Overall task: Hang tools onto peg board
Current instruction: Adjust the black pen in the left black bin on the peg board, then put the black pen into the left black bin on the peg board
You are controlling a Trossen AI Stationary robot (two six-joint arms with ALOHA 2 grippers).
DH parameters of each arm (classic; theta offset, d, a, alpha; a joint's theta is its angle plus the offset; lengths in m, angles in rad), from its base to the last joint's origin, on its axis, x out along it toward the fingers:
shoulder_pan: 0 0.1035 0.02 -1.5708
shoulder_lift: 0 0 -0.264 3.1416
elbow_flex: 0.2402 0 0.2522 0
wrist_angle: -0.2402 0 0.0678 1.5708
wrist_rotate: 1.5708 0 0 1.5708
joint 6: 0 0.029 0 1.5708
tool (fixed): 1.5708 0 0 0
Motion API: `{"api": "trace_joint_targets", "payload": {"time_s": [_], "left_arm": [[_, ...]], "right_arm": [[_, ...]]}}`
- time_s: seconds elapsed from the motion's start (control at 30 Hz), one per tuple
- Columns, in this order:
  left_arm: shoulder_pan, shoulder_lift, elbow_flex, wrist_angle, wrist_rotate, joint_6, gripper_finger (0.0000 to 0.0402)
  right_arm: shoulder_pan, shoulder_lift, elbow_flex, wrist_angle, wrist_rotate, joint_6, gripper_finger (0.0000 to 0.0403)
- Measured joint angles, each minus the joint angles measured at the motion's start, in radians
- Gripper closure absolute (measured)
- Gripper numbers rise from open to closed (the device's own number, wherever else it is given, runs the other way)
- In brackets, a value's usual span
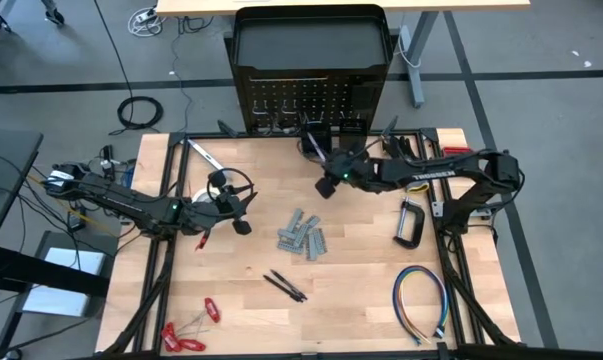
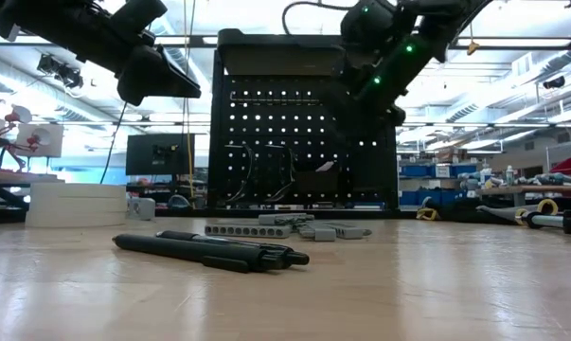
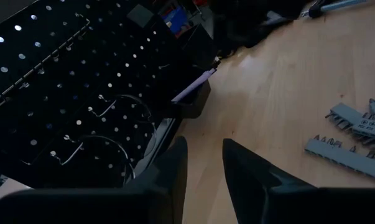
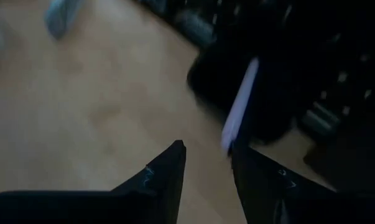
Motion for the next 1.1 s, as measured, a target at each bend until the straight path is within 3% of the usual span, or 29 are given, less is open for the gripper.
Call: {"api": "trace_joint_targets", "payload": {"time_s": [0.4,0.63,0.9,1.1], "left_arm": [[0.0,0.0,0.0,0.042,0.008,-0.001,0.0294],[-0.006,0.0,0.0,0.022,0.007,-0.001,0.0294],[-0.019,0.0,0.0,0.022,0.008,0.001,0.0294],[-0.018,0.0,0.0,0.024,0.086,0.001,0.0294]], "right_arm": [[-0.087,0.086,0.0,0.028,-0.001,0.01,0.0266],[-0.065,0.052,0.0,0.002,-0.077,0.012,0.0265],[0.126,-0.005,0.0,-0.068,-0.05,0.018,0.0264],[0.402,0.053,-0.038,0.152,-0.031,0.0,0.0265]]}}
